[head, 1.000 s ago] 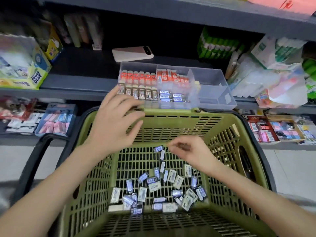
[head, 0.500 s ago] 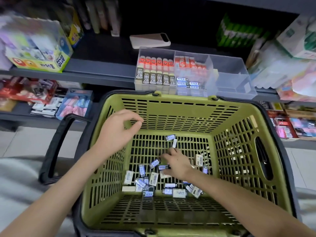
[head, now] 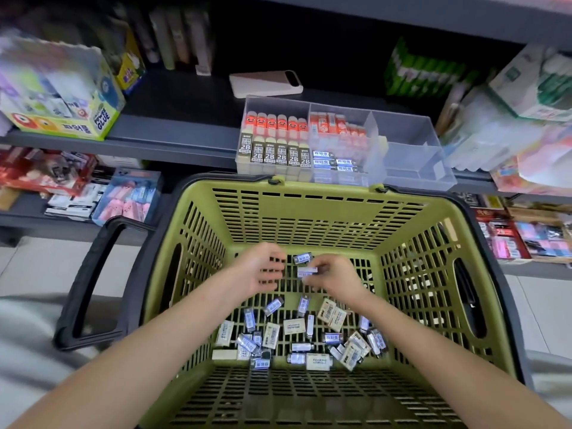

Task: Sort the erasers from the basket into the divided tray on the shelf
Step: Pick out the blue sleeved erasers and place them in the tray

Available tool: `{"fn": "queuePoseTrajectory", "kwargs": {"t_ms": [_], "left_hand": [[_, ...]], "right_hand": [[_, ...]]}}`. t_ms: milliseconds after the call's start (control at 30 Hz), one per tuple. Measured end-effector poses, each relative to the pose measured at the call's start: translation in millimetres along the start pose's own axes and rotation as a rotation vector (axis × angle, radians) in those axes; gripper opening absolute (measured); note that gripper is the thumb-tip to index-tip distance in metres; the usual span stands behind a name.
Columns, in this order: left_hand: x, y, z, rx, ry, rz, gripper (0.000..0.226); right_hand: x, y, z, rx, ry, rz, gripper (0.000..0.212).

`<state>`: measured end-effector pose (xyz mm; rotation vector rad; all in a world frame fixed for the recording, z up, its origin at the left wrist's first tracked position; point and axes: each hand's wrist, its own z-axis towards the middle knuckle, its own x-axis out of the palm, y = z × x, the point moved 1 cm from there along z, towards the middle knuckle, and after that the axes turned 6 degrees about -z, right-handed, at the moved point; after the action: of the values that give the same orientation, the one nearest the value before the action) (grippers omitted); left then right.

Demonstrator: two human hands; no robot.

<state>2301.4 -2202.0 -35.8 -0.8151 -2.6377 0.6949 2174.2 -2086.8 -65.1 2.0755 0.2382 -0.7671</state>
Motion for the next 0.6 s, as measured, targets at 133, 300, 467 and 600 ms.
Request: {"fn": "queuePoseTrajectory", "kwargs": {"t_ms": [133, 300, 467, 600], "left_hand": [[12, 16, 10, -0.276, 0.232, -0.329, 0.038], [13, 15, 11, -0.240, 0.374, -0.626, 0.037], [5, 8, 13, -0.156, 0.260, -0.574, 0.022], [-1, 3, 15, -0.108, 0.119, -0.482, 0.018]], "right_hand": [[-14, 31, -12, 0.015, 0.207, 0.504, 0.026], [-38, 37, -7, 0.013, 0.402, 0.819, 0.042], [-28, -3, 21, 0.112, -0.002, 0.064, 0.027], [22, -30, 44, 0.144, -0.017, -0.431, 0.051]]}}
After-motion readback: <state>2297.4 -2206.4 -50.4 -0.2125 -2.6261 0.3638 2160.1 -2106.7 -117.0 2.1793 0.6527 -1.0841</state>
